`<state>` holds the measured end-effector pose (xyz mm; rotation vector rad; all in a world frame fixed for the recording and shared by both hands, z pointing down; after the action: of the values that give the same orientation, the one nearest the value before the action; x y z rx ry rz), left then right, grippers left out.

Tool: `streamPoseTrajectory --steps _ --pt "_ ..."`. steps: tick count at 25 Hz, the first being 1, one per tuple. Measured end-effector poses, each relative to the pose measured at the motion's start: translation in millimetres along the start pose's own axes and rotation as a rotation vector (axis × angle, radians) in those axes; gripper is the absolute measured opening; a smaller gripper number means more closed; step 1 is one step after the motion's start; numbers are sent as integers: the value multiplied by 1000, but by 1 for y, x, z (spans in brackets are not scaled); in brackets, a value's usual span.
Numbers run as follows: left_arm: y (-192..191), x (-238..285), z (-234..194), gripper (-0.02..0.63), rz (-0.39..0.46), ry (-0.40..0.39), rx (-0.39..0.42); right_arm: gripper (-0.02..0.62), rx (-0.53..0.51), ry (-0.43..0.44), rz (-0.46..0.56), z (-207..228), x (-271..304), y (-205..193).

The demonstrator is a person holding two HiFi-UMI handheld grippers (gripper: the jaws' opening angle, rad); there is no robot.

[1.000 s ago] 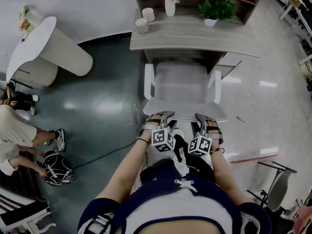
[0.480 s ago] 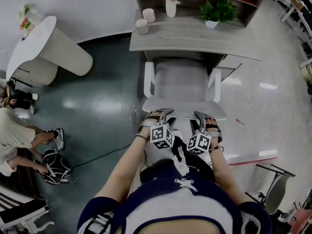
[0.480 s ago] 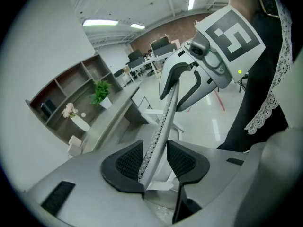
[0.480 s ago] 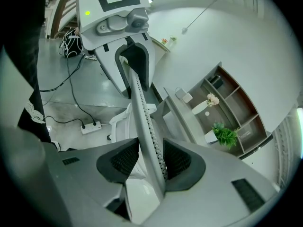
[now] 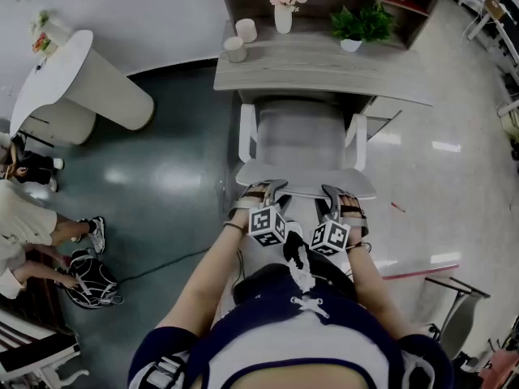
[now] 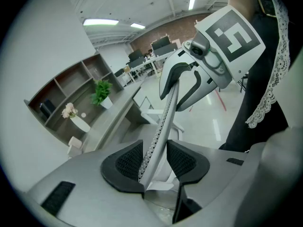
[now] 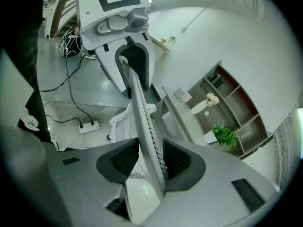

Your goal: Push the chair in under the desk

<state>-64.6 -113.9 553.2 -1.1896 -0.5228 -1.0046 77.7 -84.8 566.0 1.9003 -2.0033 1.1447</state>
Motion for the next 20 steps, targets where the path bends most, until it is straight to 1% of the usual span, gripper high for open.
streamPoseTrajectory --steps 20 --pt "5 13 -31 162 7 23 8 143 -18 0 21 27 25 -3"
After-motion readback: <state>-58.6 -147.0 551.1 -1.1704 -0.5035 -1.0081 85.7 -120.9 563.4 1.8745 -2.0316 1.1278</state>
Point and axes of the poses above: the fingertips, and each gripper's own axes: x forward along the fingers, z to its right, y out of its top, the point moved 10 cm from there along -x, backward along the fingers, and after that the axes turned 8 degrees about -y, right-handed, at the moved point
